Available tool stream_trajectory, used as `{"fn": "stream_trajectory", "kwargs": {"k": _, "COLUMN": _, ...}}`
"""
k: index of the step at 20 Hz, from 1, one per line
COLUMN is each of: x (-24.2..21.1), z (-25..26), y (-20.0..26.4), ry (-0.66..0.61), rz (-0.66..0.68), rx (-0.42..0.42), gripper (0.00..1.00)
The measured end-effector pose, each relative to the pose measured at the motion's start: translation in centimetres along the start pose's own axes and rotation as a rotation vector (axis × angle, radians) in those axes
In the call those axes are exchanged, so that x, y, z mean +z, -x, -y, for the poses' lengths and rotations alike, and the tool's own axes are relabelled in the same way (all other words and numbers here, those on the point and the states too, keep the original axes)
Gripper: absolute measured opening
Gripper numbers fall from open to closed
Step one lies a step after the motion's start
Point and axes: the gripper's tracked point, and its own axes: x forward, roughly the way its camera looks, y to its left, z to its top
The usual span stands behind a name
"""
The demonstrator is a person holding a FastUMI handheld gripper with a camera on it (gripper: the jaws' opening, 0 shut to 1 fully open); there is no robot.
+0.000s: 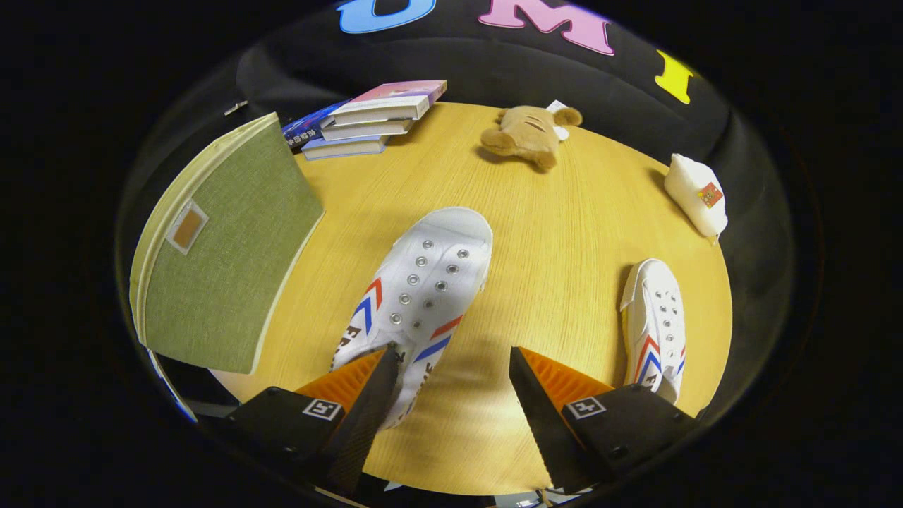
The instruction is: Open the storage box then place both shoes into the box .Put the left shoe in first, then the right shoe, with the right side of both shoes facing outward in a uniform manner.
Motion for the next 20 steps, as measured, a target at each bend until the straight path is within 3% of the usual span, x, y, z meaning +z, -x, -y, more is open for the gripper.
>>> {"fn": "stream_trajectory", "kwargs": {"k": 1, "x": 0.3, "z": 0.0, "y": -0.4, "ry": -0.002, "rz": 0.01, "rx": 0.005, "gripper": 0.97}}
{"fn": "stream_trajectory", "kwargs": {"k": 5, "x": 0.5, "z": -1.2, "y": -1.7, "ry": -0.039, "rz": -0.01, "rx": 0.058, "gripper": 0.72}}
{"fn": "stream_trajectory", "kwargs": {"k": 7, "x": 0.5, "z": -2.0, "y": -2.0, "ry": -0.094, "rz": -0.028, "rx": 0.082, "gripper": 0.54}}
{"fn": "stream_trajectory", "kwargs": {"k": 8, "x": 0.3, "z": -2.2, "y": -1.9, "ry": -0.119, "rz": -0.037, "rx": 0.085, "gripper": 0.41}}
{"fn": "stream_trajectory", "kwargs": {"k": 11, "x": 0.4, "z": -2.1, "y": -1.8, "ry": -0.19, "rz": -0.056, "rx": 0.083, "gripper": 0.26}}
{"fn": "stream_trajectory", "kwargs": {"k": 13, "x": 0.4, "z": -2.0, "y": -1.8, "ry": -0.256, "rz": -0.049, "rx": 0.091, "gripper": 0.1}}
{"fn": "stream_trajectory", "kwargs": {"k": 20, "x": 1.1, "z": -2.6, "y": 0.4, "ry": -0.316, "rz": -0.016, "rx": 0.15, "gripper": 0.05}}
